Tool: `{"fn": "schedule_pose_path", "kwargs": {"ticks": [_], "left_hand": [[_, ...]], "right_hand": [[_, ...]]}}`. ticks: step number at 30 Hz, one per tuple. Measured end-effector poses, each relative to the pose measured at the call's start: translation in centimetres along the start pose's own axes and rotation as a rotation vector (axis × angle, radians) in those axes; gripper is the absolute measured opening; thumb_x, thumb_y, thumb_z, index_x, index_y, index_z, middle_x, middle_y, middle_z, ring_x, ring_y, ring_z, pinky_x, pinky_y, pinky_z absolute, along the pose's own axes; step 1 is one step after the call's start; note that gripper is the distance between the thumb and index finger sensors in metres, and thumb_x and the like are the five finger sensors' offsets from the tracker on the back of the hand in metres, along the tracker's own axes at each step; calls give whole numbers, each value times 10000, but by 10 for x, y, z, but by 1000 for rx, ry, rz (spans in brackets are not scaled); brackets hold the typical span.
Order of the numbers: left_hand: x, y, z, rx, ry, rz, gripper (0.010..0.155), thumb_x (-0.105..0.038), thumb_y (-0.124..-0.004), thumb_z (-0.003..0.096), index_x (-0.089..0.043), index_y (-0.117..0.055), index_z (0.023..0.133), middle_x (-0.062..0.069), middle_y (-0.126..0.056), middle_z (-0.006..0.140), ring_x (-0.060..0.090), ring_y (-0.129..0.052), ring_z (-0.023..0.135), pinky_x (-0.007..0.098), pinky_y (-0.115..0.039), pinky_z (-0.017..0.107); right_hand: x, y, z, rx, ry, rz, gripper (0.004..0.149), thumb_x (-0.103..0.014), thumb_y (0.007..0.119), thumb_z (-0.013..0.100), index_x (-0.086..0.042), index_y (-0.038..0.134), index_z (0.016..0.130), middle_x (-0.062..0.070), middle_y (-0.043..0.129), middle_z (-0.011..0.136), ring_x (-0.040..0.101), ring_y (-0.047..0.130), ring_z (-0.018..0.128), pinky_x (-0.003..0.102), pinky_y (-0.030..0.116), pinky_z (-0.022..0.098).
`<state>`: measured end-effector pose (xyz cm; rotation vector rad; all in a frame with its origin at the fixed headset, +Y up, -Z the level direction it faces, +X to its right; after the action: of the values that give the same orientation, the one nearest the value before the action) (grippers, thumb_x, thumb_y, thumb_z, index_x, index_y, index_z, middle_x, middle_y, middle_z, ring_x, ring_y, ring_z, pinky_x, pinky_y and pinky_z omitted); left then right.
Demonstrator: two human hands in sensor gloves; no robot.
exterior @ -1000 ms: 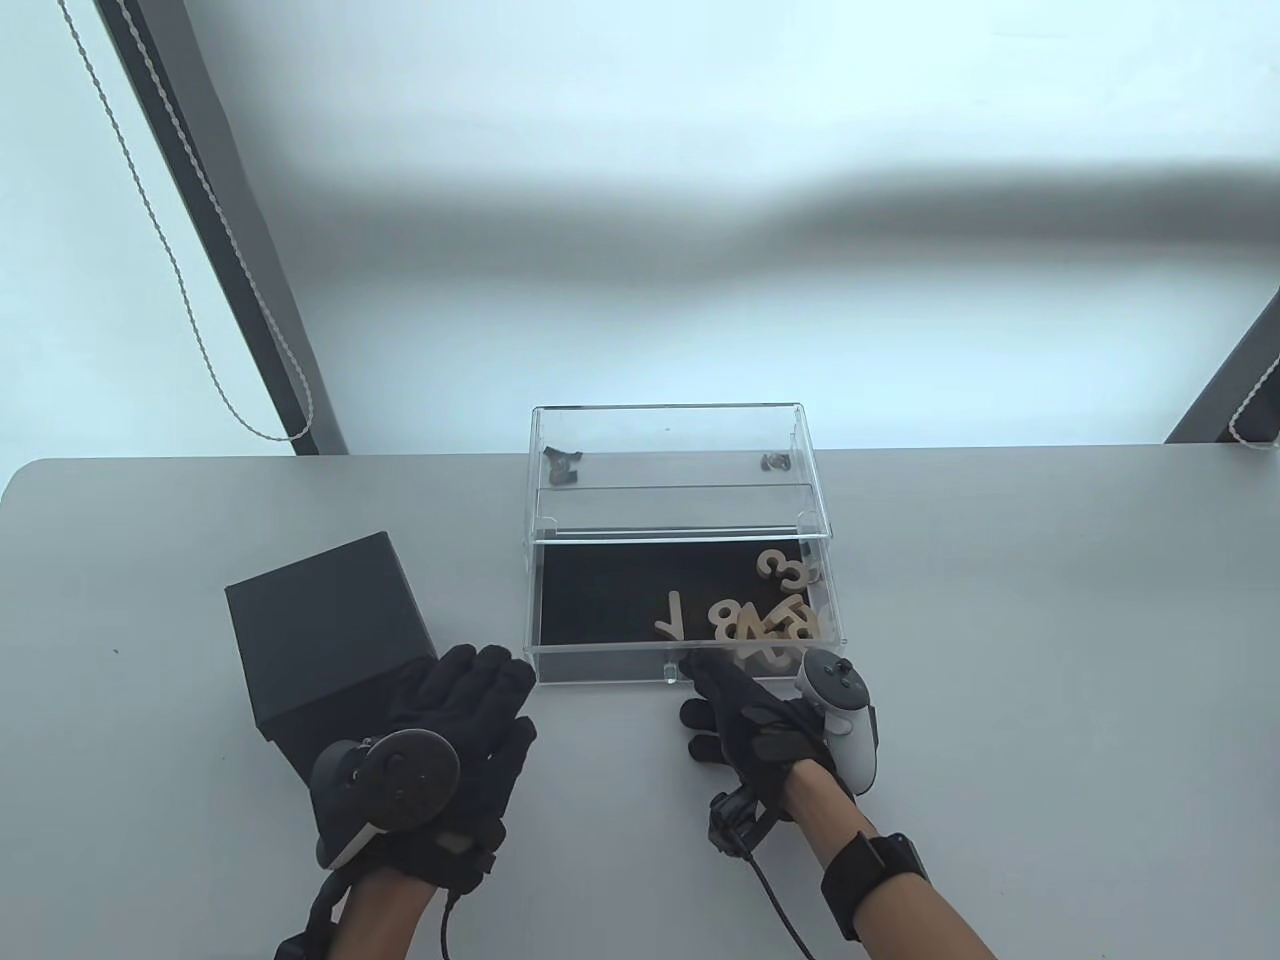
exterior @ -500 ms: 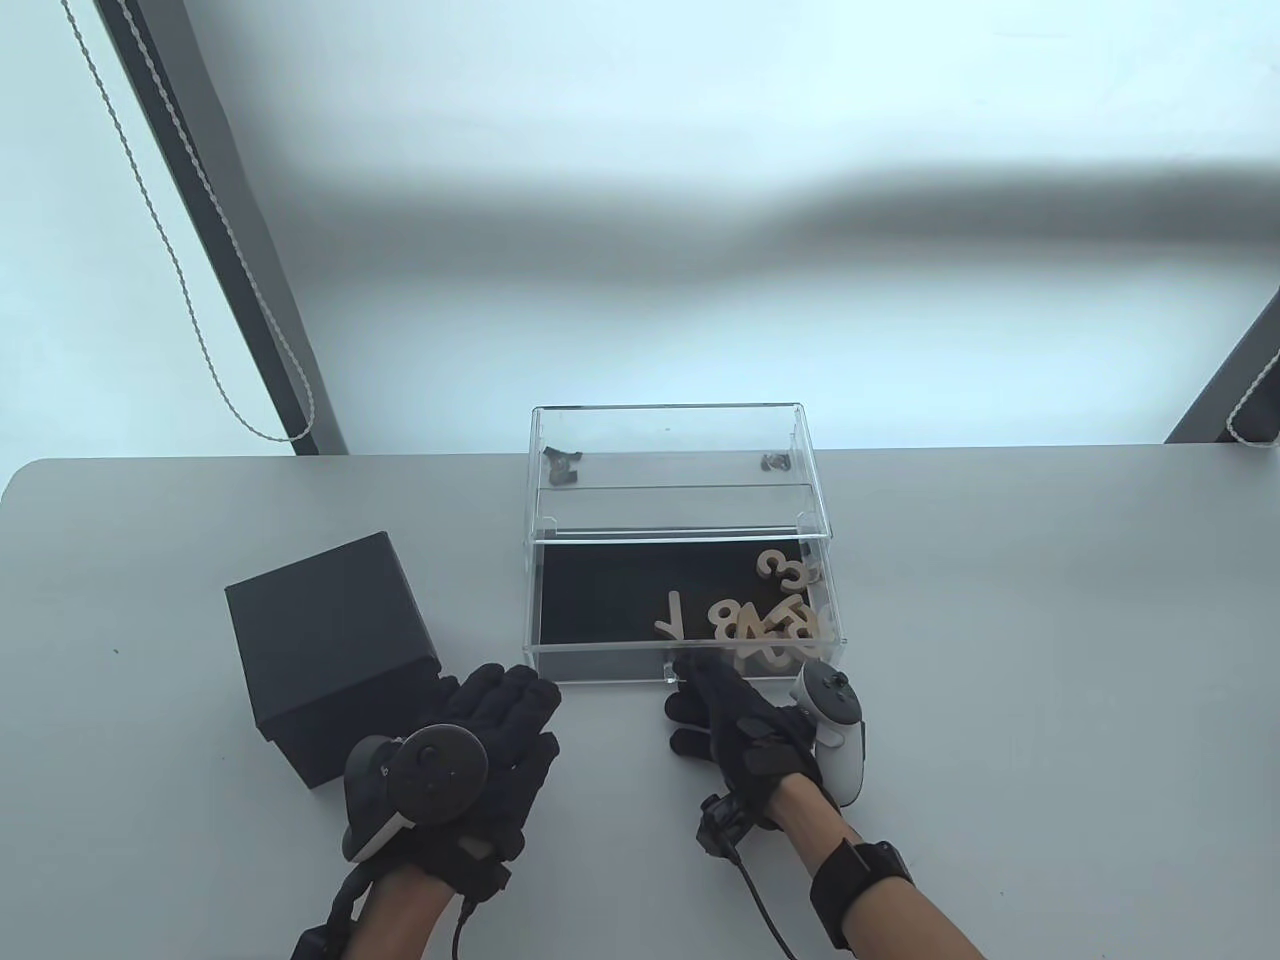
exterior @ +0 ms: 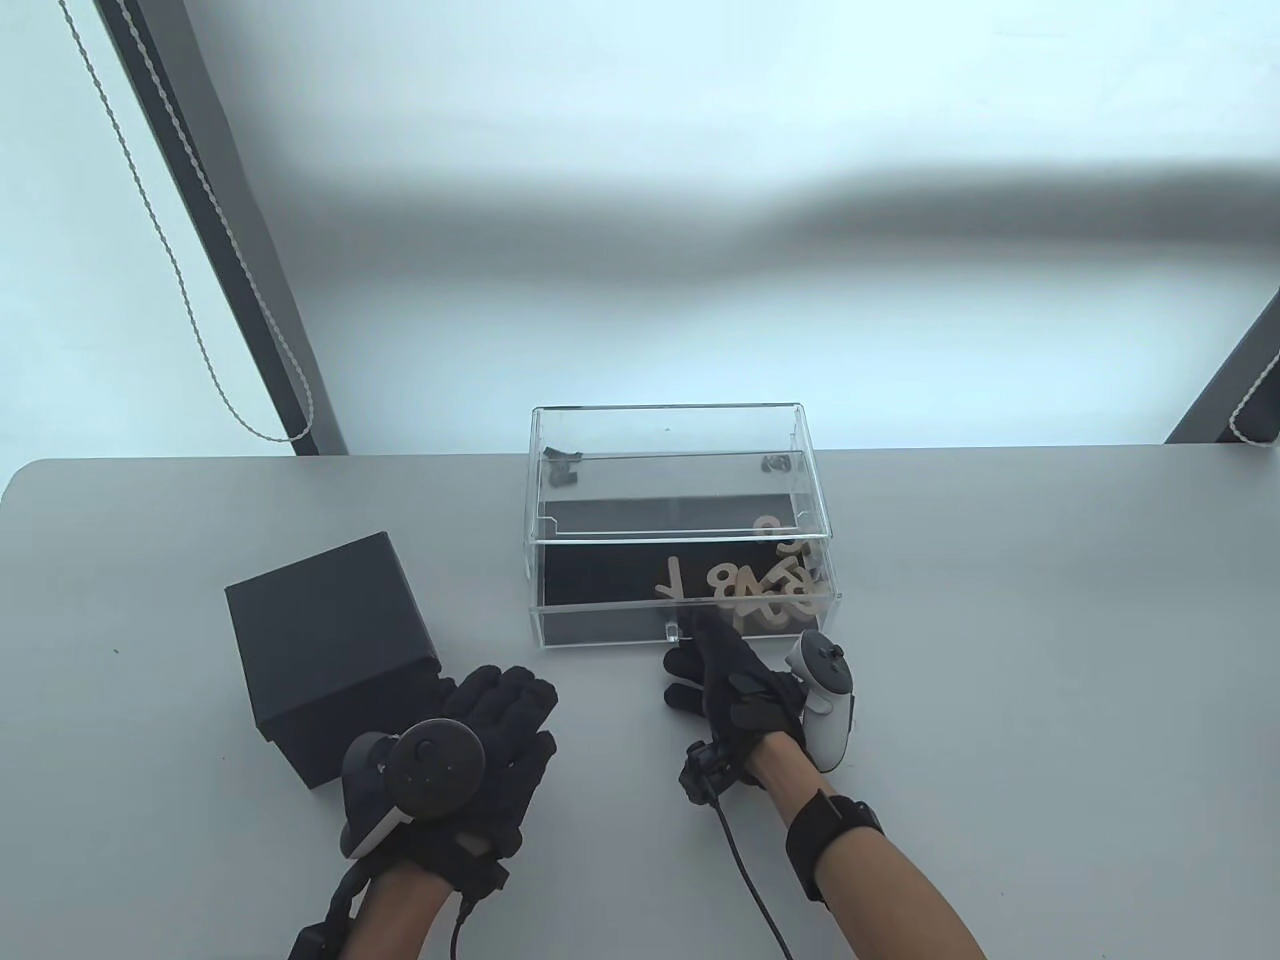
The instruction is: Pour number blocks into a drawer
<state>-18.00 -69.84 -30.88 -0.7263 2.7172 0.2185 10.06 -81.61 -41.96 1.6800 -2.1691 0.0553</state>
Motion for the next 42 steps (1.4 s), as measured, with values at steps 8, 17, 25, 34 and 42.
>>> {"fn": "schedule_pose_path", "kwargs": {"ticks": [8, 17, 25, 34, 42], "left_hand": [[2, 1, 1, 0, 6, -6, 597, -532, -683, 468, -235, -728, 983, 89, -743, 1107, 401, -622, 1038, 673, -383, 757], [4, 2, 1, 5, 15, -11, 596, -532, -683, 468, -234, -730, 982, 92, -744, 1106, 401, -622, 1037, 673, -382, 757], [5, 2, 1, 9, 20, -14, 597, -532, -683, 469, -233, -729, 983, 93, -743, 1107, 401, -621, 1037, 674, -379, 757], [5, 4, 0, 5, 21, -31, 596, -532, -682, 469, -233, -728, 983, 93, -743, 1106, 402, -621, 1037, 675, -378, 756], [5, 1, 0, 17, 22, -29, 597, -532, -682, 469, -232, -730, 982, 92, -745, 1106, 404, -621, 1037, 676, -379, 755]], "right_hand": [[-7, 2, 19, -8, -7, -18, 821, -607, 603, 524, -86, 267, 1061, 298, 132, 1090, 549, 360, 993, 707, 457, 698], [-11, 6, 34, -14, -22, -27, 830, -610, 595, 542, -146, 178, 1090, 240, 12, 1121, 511, 313, 1048, 730, 434, 695], [-12, 9, 41, -31, -1, -47, 825, -610, 593, 551, -193, 135, 1096, 179, -65, 1128, 492, 267, 1070, 725, 428, 700], [-13, 11, 45, -60, 30, -82, 814, -608, 588, 560, -237, 87, 1084, 134, -121, 1121, 498, 234, 1068, 695, 431, 712], [-15, 9, 33, -48, 9, -29, 795, -588, 605, 551, -218, 163, 1099, 177, -42, 1128, 532, 252, 1041, 723, 388, 702]]}}
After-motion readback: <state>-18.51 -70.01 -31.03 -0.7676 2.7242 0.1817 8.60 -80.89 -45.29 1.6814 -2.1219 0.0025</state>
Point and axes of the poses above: the tracker on the back of each hand, its own x axis roughly to the little-finger side, its own z axis roughly from the wrist to the fingertips, y = z × x, the point moved 2 cm from there along z, roughly from the wrist to the fingertips
